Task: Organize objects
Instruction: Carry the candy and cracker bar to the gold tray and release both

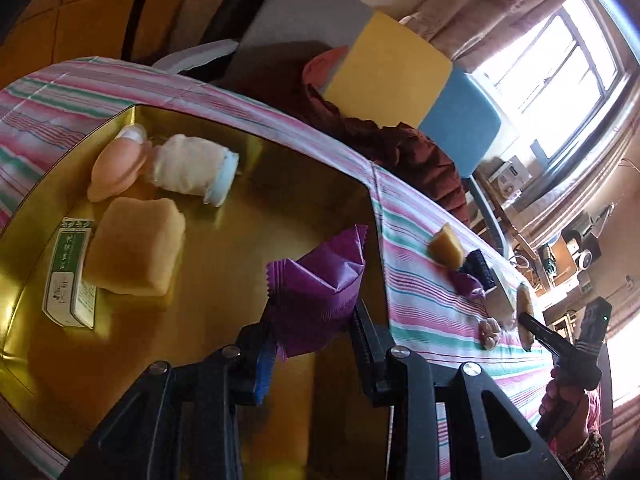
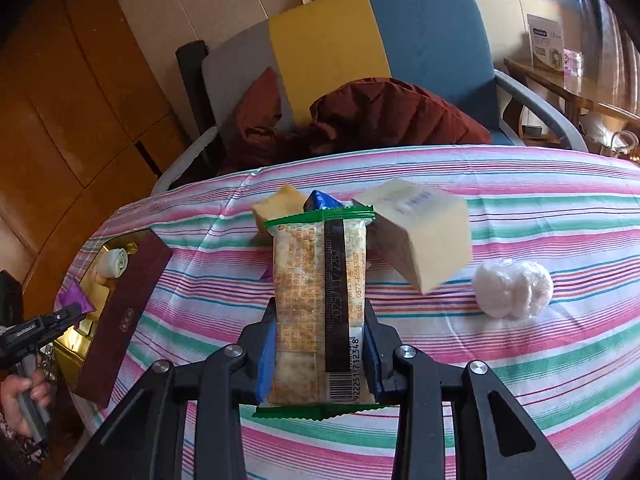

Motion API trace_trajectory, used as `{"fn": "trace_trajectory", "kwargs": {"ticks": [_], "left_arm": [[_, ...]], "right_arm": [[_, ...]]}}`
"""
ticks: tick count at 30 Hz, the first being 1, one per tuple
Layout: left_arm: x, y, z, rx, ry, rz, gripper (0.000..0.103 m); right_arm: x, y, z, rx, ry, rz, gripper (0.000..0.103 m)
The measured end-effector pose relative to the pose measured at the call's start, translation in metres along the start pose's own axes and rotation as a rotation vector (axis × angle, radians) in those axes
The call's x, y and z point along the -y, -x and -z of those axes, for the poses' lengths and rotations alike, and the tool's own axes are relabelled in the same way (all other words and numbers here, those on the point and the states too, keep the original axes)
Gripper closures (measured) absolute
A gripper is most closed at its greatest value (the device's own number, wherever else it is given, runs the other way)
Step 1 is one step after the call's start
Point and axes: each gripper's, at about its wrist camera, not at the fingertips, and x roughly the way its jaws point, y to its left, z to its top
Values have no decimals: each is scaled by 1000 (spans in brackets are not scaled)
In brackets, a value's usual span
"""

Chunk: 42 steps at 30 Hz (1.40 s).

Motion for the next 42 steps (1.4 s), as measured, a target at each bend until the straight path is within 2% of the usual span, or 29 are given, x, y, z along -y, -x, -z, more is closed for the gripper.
{"fn": "trace_trajectory", "kwargs": {"ticks": [5, 11, 13, 16, 20, 25, 32, 37, 42], "left_arm": [[-25, -16, -17, -57, 76, -42, 69], [-42, -34, -36, -103, 145, -94, 66], [-48, -38, -39, -110, 173, -103, 53], [-53, -37, -36, -113, 186, -80, 44], [-55, -21, -23, -61, 182, -2, 44], [-50, 5, 2, 29, 122, 6, 44], [-46, 35, 18, 139, 83, 6, 44], [-47, 47, 21, 158, 54, 3, 44], [-55, 55, 20, 164, 70, 8, 44]], "right_arm": [[-34, 9, 1, 9, 13, -75, 67], [-98, 10, 3, 5, 88, -177, 67], [-118, 7, 5, -3, 113, -208, 67], [-145, 0, 8, -22, 153, -238, 67], [-173, -16, 12, -61, 182, -271, 67], [-207, -38, 13, -110, 216, -296, 67], [-261, -82, -2, -185, 327, -262, 67], [-296, -117, -16, -226, 443, -200, 67], [-320, -151, -22, -267, 566, -102, 67]]}}
